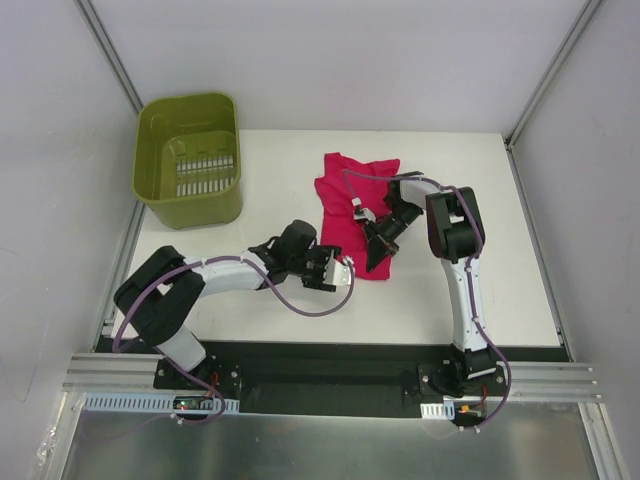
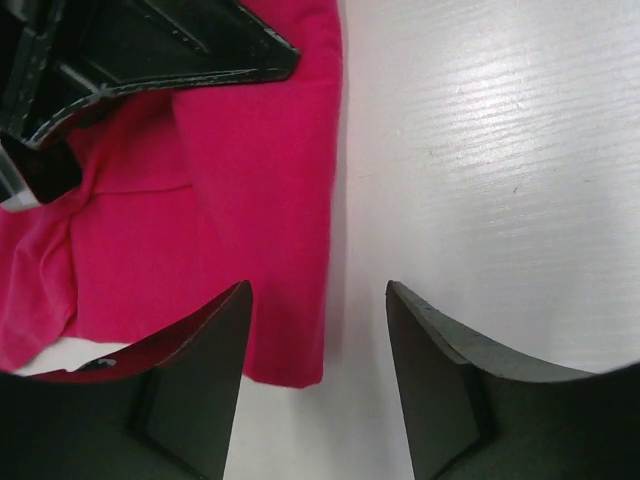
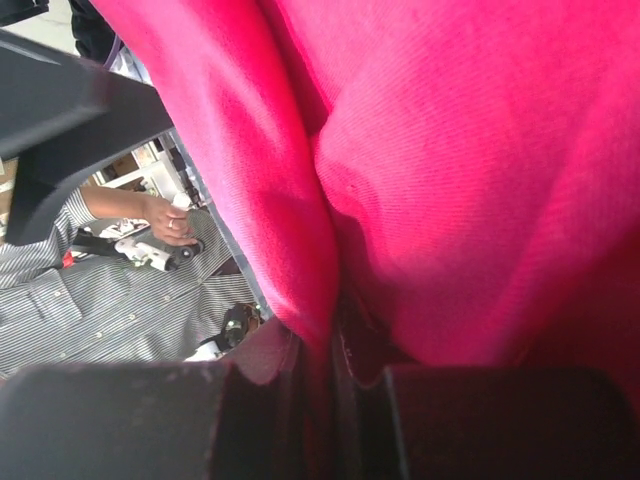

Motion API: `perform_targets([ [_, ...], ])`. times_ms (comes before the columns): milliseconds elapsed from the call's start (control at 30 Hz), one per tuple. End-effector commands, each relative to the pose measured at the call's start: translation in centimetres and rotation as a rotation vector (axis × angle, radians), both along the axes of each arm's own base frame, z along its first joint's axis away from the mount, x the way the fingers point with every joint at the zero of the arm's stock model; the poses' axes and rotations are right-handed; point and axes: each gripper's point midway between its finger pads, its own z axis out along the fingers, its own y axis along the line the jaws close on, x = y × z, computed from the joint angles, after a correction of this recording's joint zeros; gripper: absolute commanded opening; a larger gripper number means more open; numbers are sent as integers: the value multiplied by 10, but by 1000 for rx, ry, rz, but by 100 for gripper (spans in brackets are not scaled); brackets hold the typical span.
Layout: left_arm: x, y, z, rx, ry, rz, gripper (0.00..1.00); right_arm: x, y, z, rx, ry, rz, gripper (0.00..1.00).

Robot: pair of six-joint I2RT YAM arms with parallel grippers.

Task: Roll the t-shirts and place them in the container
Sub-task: Roll the T-shirt to the center of the board.

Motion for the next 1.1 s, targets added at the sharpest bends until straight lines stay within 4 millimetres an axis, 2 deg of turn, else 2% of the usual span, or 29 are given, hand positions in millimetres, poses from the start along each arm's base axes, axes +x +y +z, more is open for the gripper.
perform_targets([
  [0,1,-13,-9,52,-31,-119,51,-10,-10,-1,-53,81,53,6],
  [33,7,-16,-9,64,-45,-115,51,-9,-10,1,-43,81,58,6],
  [67,11,-11,-21,114,-37,-97,49,-9,-10,2,-36,86,55,7],
  [133,22,-10,-24,147,-62,-73,45,-9,-11,3,-27,84,48,9],
  [167,23,-3,-35,197,-45,-59,42,-8,-10,4,-20,83,43,10],
  [200,23,-1,-38,219,-38,-61,32,-7,-11,4,-18,82,38,15],
  [233,26,-3,-36,222,-29,-54,26,-7,-11,5,-15,81,34,20],
  [267,19,2,-43,243,24,-63,21,-6,-11,6,-8,76,28,26],
  [300,14,5,-45,259,61,-66,14,-7,-14,7,-3,73,21,37],
  [333,13,2,-40,254,80,-65,7,-3,-14,11,11,35,20,42],
  [367,9,1,-39,252,106,-74,4,3,-18,15,4,4,7,45],
  [400,0,3,-38,253,159,-87,1,13,-25,20,-4,-23,-38,53],
  [467,-3,-1,-29,235,195,-90,0,41,-31,46,18,-174,-114,57],
  [533,-12,-4,-21,215,265,-106,0,67,-50,67,31,-325,-178,61],
  [567,-15,-6,-17,202,291,-109,0,74,-58,89,33,-416,-203,61],
  [600,-17,-7,-13,189,329,-101,0,84,-75,101,28,-483,-259,62],
  [633,-20,-10,-4,171,378,-107,0,104,-85,108,31,-607,-301,62],
  [667,-20,-12,-4,166,429,-82,0,101,-98,126,7,-702,-330,63],
  [700,-20,-13,-1,151,466,-68,0,106,-111,133,-15,-802,-338,64],
  [733,-16,-16,12,111,524,-61,0,118,-117,136,-28,-956,-305,65],
  [767,-13,-17,9,103,583,-41,0,100,-124,118,-88,-995,-262,65],
  [800,-14,-19,13,86,666,-7,0,90,-121,139,-92,-1181,-178,65],
  [833,-1,-26,27,44,688,7,0,100,-119,151,-98,-1362,-142,66],
  [867,1,-25,26,22,786,23,0,94,-119,149,-132,-1440,-96,66],
  [900,10,-30,38,-13,827,48,0,62,-104,131,-111,-1470,-28,67],
  [933,14,-31,41,-28,855,56,0,64,-97,133,-100,-1568,28,67],
  [967,18,-30,42,-48,914,74,0,54,-91,123,-98,-1583,66,67],
  [1000,24,-33,48,-67,919,74,0,35,-76,107,-57,-1572,124,67],
  [1067,28,-33,49,-85,965,88,0,26,-63,107,-22,-1632,165,67],
])
